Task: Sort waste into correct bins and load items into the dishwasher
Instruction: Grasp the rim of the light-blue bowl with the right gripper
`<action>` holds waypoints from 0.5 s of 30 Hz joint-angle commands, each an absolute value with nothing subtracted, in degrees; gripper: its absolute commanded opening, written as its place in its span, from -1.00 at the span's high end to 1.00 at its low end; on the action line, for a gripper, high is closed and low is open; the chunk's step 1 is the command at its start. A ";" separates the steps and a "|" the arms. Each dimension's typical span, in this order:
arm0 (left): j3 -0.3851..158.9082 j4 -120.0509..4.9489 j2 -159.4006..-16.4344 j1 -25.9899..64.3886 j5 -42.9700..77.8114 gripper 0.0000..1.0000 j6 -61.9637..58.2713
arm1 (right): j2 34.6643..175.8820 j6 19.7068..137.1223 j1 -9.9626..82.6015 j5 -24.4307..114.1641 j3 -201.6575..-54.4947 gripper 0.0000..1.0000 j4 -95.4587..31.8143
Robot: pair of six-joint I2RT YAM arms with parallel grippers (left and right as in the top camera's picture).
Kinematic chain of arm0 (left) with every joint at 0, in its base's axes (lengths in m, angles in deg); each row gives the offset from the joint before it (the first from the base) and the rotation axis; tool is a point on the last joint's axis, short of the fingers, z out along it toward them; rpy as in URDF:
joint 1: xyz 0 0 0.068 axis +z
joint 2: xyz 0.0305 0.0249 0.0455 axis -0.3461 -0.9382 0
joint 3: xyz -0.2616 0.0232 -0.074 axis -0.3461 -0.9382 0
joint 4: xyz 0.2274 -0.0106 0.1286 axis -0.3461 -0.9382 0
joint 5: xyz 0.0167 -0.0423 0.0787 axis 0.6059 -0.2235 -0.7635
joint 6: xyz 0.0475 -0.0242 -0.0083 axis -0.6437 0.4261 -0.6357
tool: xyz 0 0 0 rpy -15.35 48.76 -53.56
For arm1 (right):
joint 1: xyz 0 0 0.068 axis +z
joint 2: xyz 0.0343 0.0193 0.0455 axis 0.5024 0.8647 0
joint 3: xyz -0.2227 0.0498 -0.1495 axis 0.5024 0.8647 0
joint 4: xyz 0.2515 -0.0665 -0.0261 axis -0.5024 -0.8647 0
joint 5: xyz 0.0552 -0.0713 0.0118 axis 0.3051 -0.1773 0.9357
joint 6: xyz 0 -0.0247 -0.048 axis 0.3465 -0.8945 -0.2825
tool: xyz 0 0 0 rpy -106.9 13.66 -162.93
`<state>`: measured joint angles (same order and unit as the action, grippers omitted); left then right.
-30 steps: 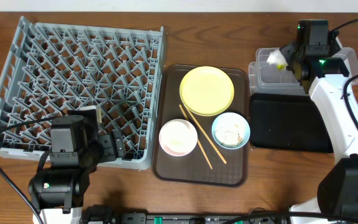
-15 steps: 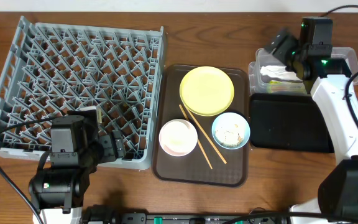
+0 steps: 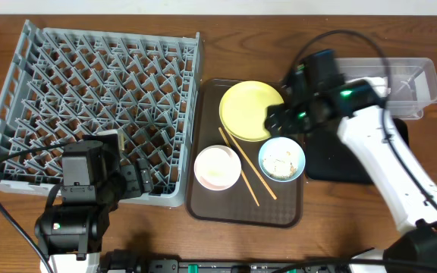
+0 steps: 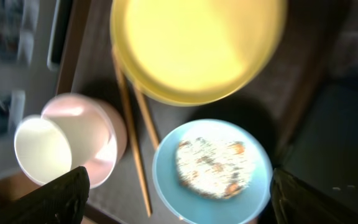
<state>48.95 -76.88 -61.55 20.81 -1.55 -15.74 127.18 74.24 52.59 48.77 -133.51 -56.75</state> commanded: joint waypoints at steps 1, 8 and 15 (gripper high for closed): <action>50.34 -76.88 -61.50 20.98 -1.68 -0.74 -15.47 | 129.59 72.43 57.31 45.36 -130.82 -0.79 -55.64; 50.34 -77.10 -61.50 20.98 -1.68 -0.74 -15.47 | 135.58 81.06 64.11 39.35 -127.85 -0.66 -53.58; 50.34 -77.12 -61.50 20.98 -1.68 -0.75 -15.47 | 141.30 87.64 65.51 39.22 -126.29 -0.11 -52.47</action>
<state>48.95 -76.97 -61.55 20.81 -1.57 -15.74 139.62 82.72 64.81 40.79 -126.84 -52.68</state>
